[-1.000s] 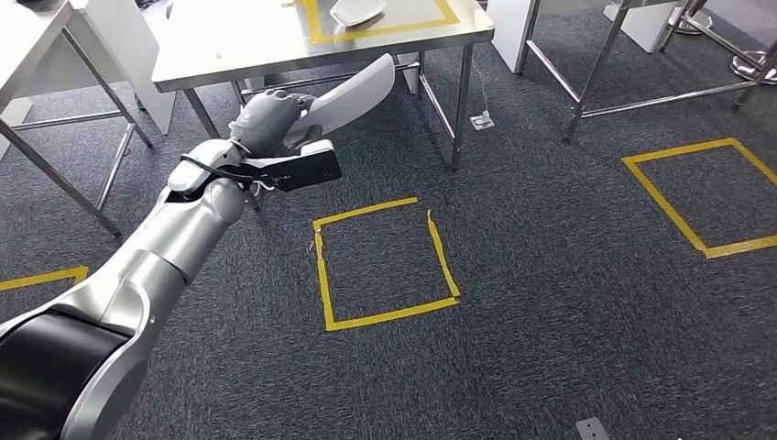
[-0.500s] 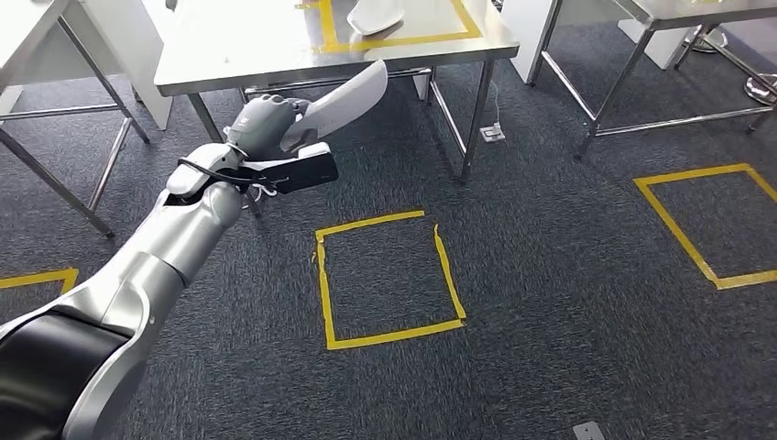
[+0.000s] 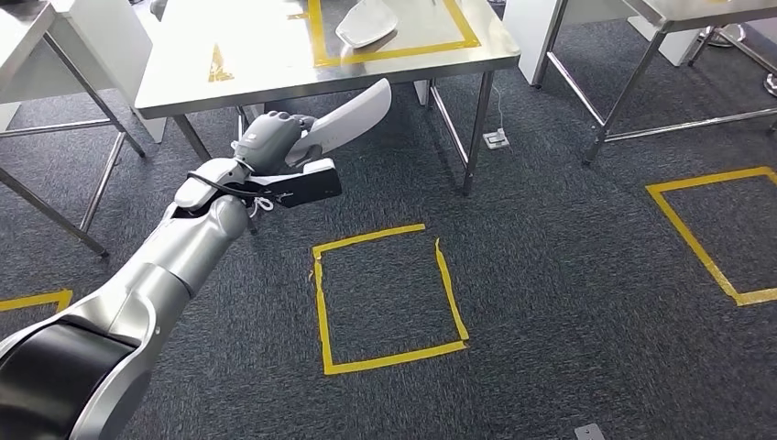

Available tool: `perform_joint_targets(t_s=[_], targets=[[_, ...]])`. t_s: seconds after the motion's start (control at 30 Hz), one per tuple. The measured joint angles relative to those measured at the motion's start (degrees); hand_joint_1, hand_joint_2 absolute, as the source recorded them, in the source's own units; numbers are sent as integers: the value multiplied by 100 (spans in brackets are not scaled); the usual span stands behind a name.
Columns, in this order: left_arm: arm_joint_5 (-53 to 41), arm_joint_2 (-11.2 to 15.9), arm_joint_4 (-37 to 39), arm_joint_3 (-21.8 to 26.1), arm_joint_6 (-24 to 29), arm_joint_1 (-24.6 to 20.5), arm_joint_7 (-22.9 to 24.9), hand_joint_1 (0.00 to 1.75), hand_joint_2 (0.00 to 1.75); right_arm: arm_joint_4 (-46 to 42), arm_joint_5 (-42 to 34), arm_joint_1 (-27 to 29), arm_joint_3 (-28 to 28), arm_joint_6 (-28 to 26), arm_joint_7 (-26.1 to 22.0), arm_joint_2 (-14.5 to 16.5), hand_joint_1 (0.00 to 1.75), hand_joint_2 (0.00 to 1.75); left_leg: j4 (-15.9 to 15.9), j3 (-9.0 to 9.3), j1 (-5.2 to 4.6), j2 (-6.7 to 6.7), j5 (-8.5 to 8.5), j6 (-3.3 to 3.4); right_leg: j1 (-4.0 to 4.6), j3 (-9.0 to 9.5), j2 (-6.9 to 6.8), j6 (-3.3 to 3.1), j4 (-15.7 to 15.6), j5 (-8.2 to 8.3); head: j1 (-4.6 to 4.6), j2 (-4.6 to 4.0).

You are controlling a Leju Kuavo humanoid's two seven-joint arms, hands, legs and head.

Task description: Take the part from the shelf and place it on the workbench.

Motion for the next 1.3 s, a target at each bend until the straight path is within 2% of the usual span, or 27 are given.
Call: perform_joint_targets(t_s=[0.07,0.1,0.13,0.17,0.23,0.27,0.3,0.37,0.4,0.47,0.53,0.6,0.63,0.67,0.7,0.77,0.8,0.83,0.9,0.97,1.0,1.07,1.1,1.13,1.17,1.27,1.3], targets=[[-1,12,20,0,-1,59,2,175,175,0,0,15,0,1,1,3,0,0,326,-366,38,7,-371,-17,-11,193,30,17,-17,-138,-2,0],[-1,18,25,0,-1,55,3,175,175,0,0,18,0,2,0,4,0,0,250,-461,43,8,-413,-2,-14,287,47,28,-18,-210,-3,0],[-1,26,25,0,-1,37,3,175,175,0,1,18,0,1,-1,5,0,0,22,-492,40,8,-287,24,-15,379,60,41,-18,-280,-3,0],[-1,41,26,0,-1,14,3,175,175,0,5,17,0,1,-1,5,0,0,-326,-475,29,9,15,65,-14,471,69,55,-19,-352,-3,0],[-4,68,34,-1,-2,-16,3,175,175,2,18,12,0,-2,-3,13,0,0,-1079,-402,-18,12,836,151,3,615,84,99,-9,-493,-2,0],[-11,72,32,-2,-4,-21,2,175,175,3,24,5,0,-4,-4,17,0,0,-1314,-373,-42,11,1107,182,14,662,91,133,-15,-564,1,0],[-19,64,22,-3,-5,-31,2,175,175,3,26,-5,-1,-8,-7,22,0,0,-1431,-355,-57,10,1225,208,27,706,98,169,-6,-609,7,0],[-32,41,-18,-4,-5,-83,3,175,175,2,16,-34,-1,-21,-13,22,0,0,-1446,-268,-56,2,1153,272,29,747,98,228,68,-637,14,0],[-36,30,-35,-4,-2,-123,7,175,175,2,9,-48,-1,-27,-17,21,0,0,-1451,-210,-48,-1,1112,314,27,688,90,241,241,-603,18,0],[-82,1,-43,-7,15,-179,38,175,175,2,0,-73,-1,-36,-22,18,0,0,-1468,-84,-38,-18,1022,370,25,309,68,259,875,-623,30,0],[-182,-26,-16,-21,45,-182,113,175,175,2,-1,-75,-3,-39,-15,17,0,0,-1463,32,-45,-41,901,400,45,-203,61,287,1546,-903,40,0],[-285,-45,17,-44,80,-167,205,175,175,2,-3,-61,-10,-38,-4,16,0,0,-1441,169,-56,-64,765,410,68,-512,61,298,1692,-1137,44,0],[-330,-53,31,-55,101,-170,249,175,175,2,-3,-56,-19,-38,-2,16,0,0,-1422,245,-60,-72,691,409,76,-544,61,287,1512,-1065,44,0],[-372,-63,42,-66,124,-177,285,175,175,2,-4,-54,-29,-39,-3,16,0,0,-1400,326,-62,-76,611,403,83,-510,60,269,1189,-836,44,0],[-416,-72,54,-77,148,-183,317,175,175,2,-5,-50,-42,-41,-5,16,0,0,-1379,388,-65,-77,528,392,92,-448,58,244,794,-467,45,0],[-499,-79,92,-99,183,-195,363,175,175,3,-10,-41,-78,-49,-3,17,0,0,-1330,494,-80,-93,370,341,127,-345,52,193,242,54,43,0],[-531,-77,109,-105,191,-200,381,175,175,3,-15,-34,-96,-56,4,19,0,0,-1310,526,-87,-101,315,309,136,-322,50,167,136,164,42,0],[-551,-72,121,-108,195,-212,391,175,175,3,-22,-33,-114,-64,16,20,0,0,-1291,559,-94,-109,285,277,144,-299,47,142,132,132,41,0],[-577,-63,128,-109,195,-246,405,175,175,2,-36,-34,-137,-80,43,23,0,0,-1125,492,-92,-93,296,222,117,-204,47,76,112,107,43,0],[-625,-45,151,-114,193,-288,415,175,175,2,-47,-44,-156,-90,62,23,0,0,-575,155,-73,-58,311,151,95,-71,44,22,90,28,37,0],[-657,-26,171,-119,192,-299,422,175,175,2,-50,-48,-164,-91,66,24,0,0,-208,-86,-56,-41,249,112,90,-6,44,9,83,-27,33,0],[-707,32,223,-129,190,-296,450,175,175,2,-52,-50,-182,-91,68,28,0,0,328,-551,-16,-20,-53,55,74,142,53,12,81,-154,31,0],[-723,73,250,-131,190,-291,464,175,175,2,-52,-46,-190,-90,69,31,0,0,384,-686,-1,-12,-177,38,64,231,63,19,82,-225,31,0],[-733,120,277,-131,191,-290,481,175,175,2,-52,-41,-201,-90,70,32,0,0,265,-739,9,-6,-190,30,54,333,75,30,82,-302,30,0],[-739,173,300,-130,193,-291,493,175,175,2,-52,-36,-214,-90,70,32,0,0,-8,-716,14,-1,-52,32,45,440,85,43,82,-383,30,0],[-745,345,373,-131,207,-301,505,175,175,3,-46,-32,-245,-90,69,33,0,0,-1107,-510,2,39,952,88,52,677,103,112,82,-631,27,0],[-749,391,392,-131,211,-303,507,175,175,3,-40,-31,-248,-91,65,34,0,0,-1298,-463,-8,44,1157,120,62,735,104,149,69,-691,26,0]])
